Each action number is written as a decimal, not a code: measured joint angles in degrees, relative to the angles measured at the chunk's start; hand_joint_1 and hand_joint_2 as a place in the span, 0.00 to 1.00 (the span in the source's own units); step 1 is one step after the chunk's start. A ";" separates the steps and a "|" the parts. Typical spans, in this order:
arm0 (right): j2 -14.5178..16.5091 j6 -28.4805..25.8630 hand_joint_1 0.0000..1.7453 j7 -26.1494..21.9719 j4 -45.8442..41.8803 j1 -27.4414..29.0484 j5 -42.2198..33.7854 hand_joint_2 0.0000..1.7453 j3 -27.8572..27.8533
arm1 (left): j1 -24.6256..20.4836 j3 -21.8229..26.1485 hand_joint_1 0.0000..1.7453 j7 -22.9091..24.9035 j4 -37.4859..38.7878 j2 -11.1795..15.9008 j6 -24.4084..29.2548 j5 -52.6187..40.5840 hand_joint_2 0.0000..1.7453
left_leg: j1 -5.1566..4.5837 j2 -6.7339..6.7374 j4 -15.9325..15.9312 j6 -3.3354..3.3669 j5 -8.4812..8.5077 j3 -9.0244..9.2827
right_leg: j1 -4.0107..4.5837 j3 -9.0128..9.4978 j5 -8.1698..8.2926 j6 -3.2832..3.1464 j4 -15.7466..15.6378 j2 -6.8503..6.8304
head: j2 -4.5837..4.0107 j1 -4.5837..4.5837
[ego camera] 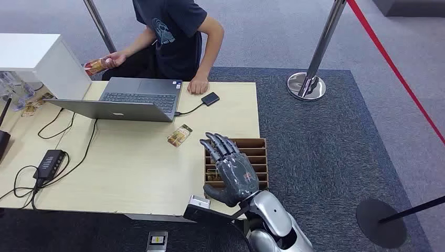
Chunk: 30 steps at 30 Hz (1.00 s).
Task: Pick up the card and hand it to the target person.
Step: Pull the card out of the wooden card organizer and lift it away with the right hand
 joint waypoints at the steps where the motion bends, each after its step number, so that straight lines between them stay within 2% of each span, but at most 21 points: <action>1: 0.00 0.22 0.00 0.60 0.33 -0.28 0.73 1.00 0.46 | 0.00 0.01 0.00 0.00 0.00 0.00 0.00 0.00 0.00 | 0.00 0.00 0.00 0.00 0.00 0.00 | 0.00 0.00 0.00 0.00 0.00 0.00 | 0.00 0.00; 8: 1.10 3.25 0.00 9.57 4.40 -2.32 9.34 1.00 4.89 | 0.00 0.22 0.00 0.10 0.00 -0.17 0.20 0.10 0.00 | 0.00 0.00 0.00 0.00 0.00 0.01 | 0.00 -0.01 0.00 0.00 0.00 0.00 | 0.00 0.00; 9: 1.38 3.65 0.03 11.24 4.97 -2.46 10.23 1.00 5.07 | 0.00 0.33 0.00 0.22 0.00 -0.22 0.27 0.16 0.00 | 0.00 0.00 0.00 0.00 0.00 0.01 | 0.00 -0.01 0.00 0.00 0.00 0.00 | 0.00 0.00; 10: 1.69 3.93 0.11 12.86 5.57 -2.55 10.90 1.00 5.16 | 0.01 0.44 0.00 0.38 0.00 -0.27 0.33 0.24 0.00 | 0.00 0.01 0.00 0.00 0.00 0.01 | 0.00 -0.01 0.00 0.00 0.00 0.00 | 0.00 0.00; 13: 2.54 3.93 0.66 15.73 7.53 -2.77 11.52 1.00 5.18 | 0.04 0.72 0.00 0.73 0.00 -0.40 0.52 0.42 0.00 | 0.00 0.01 0.00 0.00 0.00 0.01 | 0.00 -0.01 0.00 0.00 0.00 0.00 | 0.00 0.00; 14: 2.85 3.71 0.79 16.18 8.25 -2.80 11.52 1.00 5.15 | 0.04 0.80 0.00 0.76 0.00 -0.44 0.62 0.47 0.00 | 0.00 0.01 0.00 0.00 0.00 0.01 | 0.00 -0.01 0.00 0.00 0.00 0.00 | 0.00 0.00; 15: 3.15 3.39 0.81 16.56 8.97 -2.81 11.49 1.00 5.11 | 0.05 0.87 0.00 0.78 0.00 -0.46 0.74 0.52 0.00 | 0.00 0.01 0.00 0.00 0.00 0.01 | 0.00 -0.01 0.00 0.00 0.00 0.00 | 0.00 0.00; 17: 3.78 2.58 0.79 17.07 10.28 -2.80 11.41 1.00 4.91 | 0.09 0.96 0.00 0.79 0.00 -0.49 1.02 0.63 0.00 | 0.00 0.00 0.00 0.00 0.00 0.01 | 0.00 -0.01 0.00 0.00 0.00 0.00 | 0.00 0.00; 23: 5.04 1.28 0.61 18.10 12.00 -2.71 12.04 1.00 3.82 | 0.14 1.03 0.00 0.79 0.00 -0.58 1.37 0.55 0.00 | 0.00 0.00 0.00 0.00 0.00 0.01 | 0.00 -0.01 0.00 0.00 0.00 0.00 | 0.00 0.00; 27: 5.27 1.00 0.45 18.45 12.46 -2.66 12.27 1.00 3.10 | 0.16 1.01 0.00 0.79 0.00 -0.59 1.33 0.26 0.00 | 0.00 0.01 0.00 0.00 0.00 0.01 | 0.00 -0.01 0.00 0.00 0.00 0.00 | 0.00 0.00; 30: 5.42 0.83 0.41 18.63 12.55 -2.62 12.32 1.00 2.83 | 0.16 0.99 0.00 0.79 0.00 -0.59 1.15 0.04 0.00 | 0.00 0.01 0.00 0.00 0.00 0.02 | 0.00 -0.02 0.00 0.00 0.00 0.00 | 0.00 0.00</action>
